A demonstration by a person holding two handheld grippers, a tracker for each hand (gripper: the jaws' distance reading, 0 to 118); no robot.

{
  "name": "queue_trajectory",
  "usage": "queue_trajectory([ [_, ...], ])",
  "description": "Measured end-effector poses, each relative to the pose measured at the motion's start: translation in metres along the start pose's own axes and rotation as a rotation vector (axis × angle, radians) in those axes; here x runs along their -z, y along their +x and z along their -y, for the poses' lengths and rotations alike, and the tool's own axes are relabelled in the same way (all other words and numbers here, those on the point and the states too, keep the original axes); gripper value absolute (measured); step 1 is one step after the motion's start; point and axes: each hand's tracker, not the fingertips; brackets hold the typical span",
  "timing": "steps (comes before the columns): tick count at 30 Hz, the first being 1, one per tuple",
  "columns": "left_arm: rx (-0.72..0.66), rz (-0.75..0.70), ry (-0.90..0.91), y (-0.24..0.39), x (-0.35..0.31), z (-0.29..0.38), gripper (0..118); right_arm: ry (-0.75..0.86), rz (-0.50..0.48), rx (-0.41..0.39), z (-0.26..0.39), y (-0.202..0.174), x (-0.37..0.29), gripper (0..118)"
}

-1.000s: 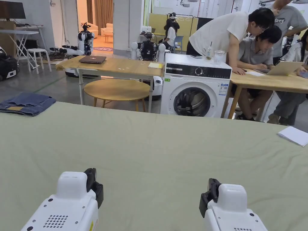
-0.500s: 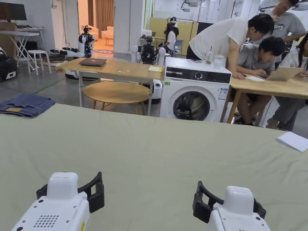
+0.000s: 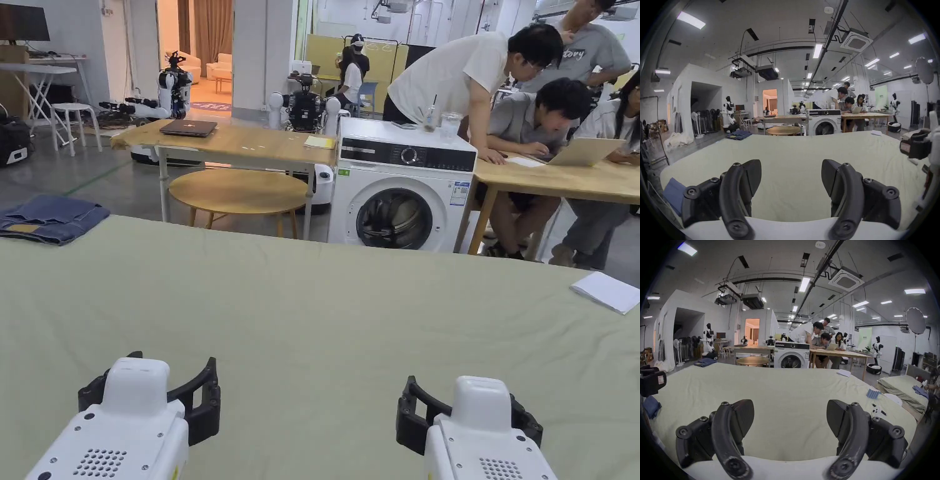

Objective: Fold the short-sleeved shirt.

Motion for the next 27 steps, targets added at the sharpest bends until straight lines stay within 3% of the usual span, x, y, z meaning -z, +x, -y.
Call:
queue_trajectory([
  [6, 0.008, -0.059, -0.013, -0.001, 0.004, 0.001, 82, -0.045, -0.099, 0.068, -0.006, 0.003, 0.0, 94],
  [15, -0.059, -0.039, -0.045, -0.006, 0.006, 0.002, 84, -0.1, -0.062, 0.177, -0.015, 0.016, 0.006, 94],
  [27, -0.047, 0.004, -0.07, 0.0, 0.01, 0.004, 84, -0.073, -0.041, 0.154, -0.011, 0.015, 0.0, 94],
])
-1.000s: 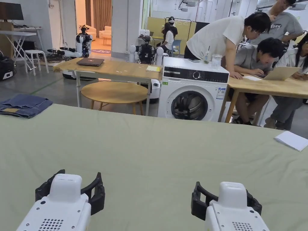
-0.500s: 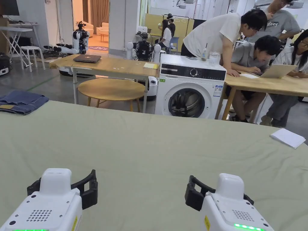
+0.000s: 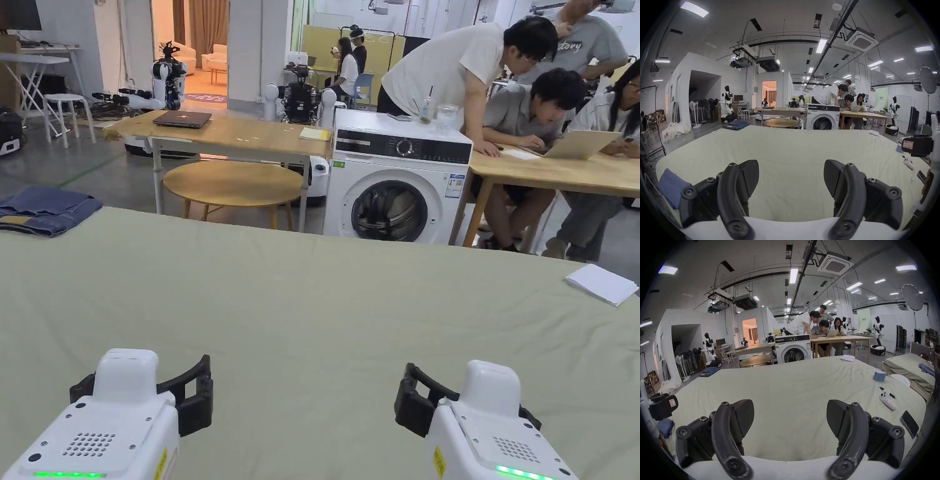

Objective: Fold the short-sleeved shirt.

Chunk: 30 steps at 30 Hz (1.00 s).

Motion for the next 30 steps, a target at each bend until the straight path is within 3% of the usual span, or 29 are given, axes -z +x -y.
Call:
queue_trajectory([
  [15, -0.031, 0.013, 0.034, -0.0058, -0.0031, -0.0023, 85, -0.03, 0.009, -0.018, -0.0002, -0.0015, 0.0053, 94],
  [30, 0.035, -0.009, 0.069, -0.0046, -0.0071, -0.0069, 85, -0.019, 0.039, -0.047, -0.0017, -0.0032, 0.004, 94],
])
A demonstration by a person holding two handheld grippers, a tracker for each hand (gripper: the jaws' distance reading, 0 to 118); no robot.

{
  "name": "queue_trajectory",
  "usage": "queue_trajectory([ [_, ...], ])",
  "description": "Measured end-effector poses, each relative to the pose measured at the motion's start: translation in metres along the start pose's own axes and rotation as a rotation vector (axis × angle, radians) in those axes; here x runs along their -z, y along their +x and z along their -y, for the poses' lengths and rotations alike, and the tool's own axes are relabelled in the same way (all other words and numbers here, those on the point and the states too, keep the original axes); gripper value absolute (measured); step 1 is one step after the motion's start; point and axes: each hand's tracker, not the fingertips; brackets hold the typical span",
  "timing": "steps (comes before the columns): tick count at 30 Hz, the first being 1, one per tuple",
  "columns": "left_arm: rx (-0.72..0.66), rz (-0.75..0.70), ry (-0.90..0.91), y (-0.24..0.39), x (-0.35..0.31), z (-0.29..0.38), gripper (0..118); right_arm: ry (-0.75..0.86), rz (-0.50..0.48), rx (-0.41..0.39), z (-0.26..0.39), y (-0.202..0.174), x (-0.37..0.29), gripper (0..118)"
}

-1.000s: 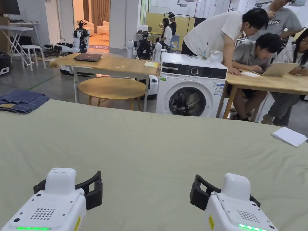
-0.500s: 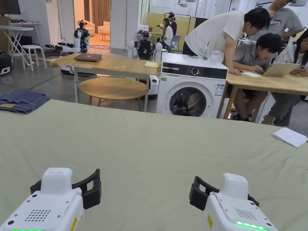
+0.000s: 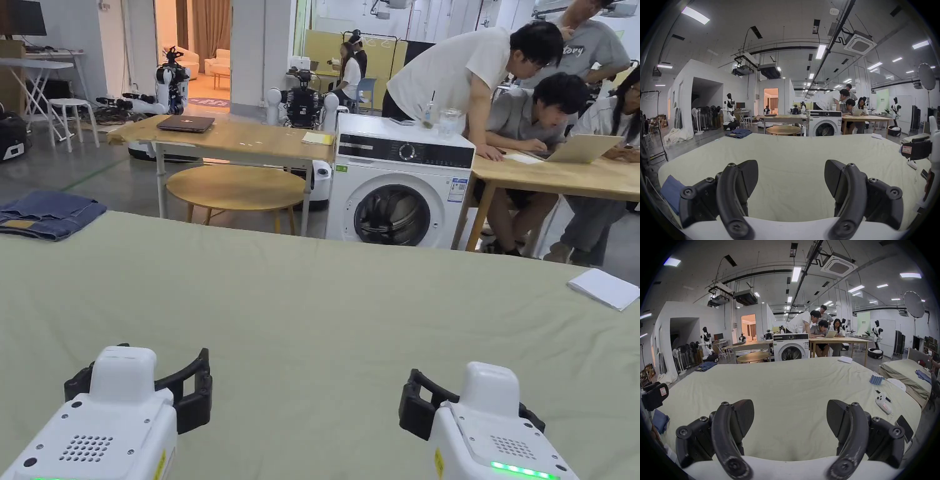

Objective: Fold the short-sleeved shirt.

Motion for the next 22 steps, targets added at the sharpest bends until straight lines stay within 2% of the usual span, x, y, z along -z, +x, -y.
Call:
queue_trajectory([
  [6, 0.014, 0.032, -0.043, 0.001, 0.003, 0.004, 85, -0.011, 0.005, -0.005, 0.003, -0.001, 0.006, 94],
  [11, 0.022, 0.043, -0.062, 0.002, 0.003, 0.009, 85, 0.017, 0.03, -0.049, 0.01, -0.008, 0.005, 94],
  [13, 0.024, 0.045, -0.074, 0.002, 0.004, 0.01, 85, 0.002, 0.032, -0.032, 0.006, -0.008, 0.006, 94],
  [15, 0.025, 0.048, -0.083, 0.002, 0.005, 0.011, 85, -0.05, -0.019, 0.021, 0.002, -0.005, 0.007, 94],
  [17, 0.025, 0.053, -0.088, 0.002, 0.006, 0.011, 85, -0.07, -0.077, 0.043, 0.0, -0.002, 0.007, 94],
  [22, 0.033, 0.058, -0.096, 0.003, 0.007, 0.012, 85, -0.061, -0.118, 0.026, 0.0, -0.003, 0.007, 94],
])
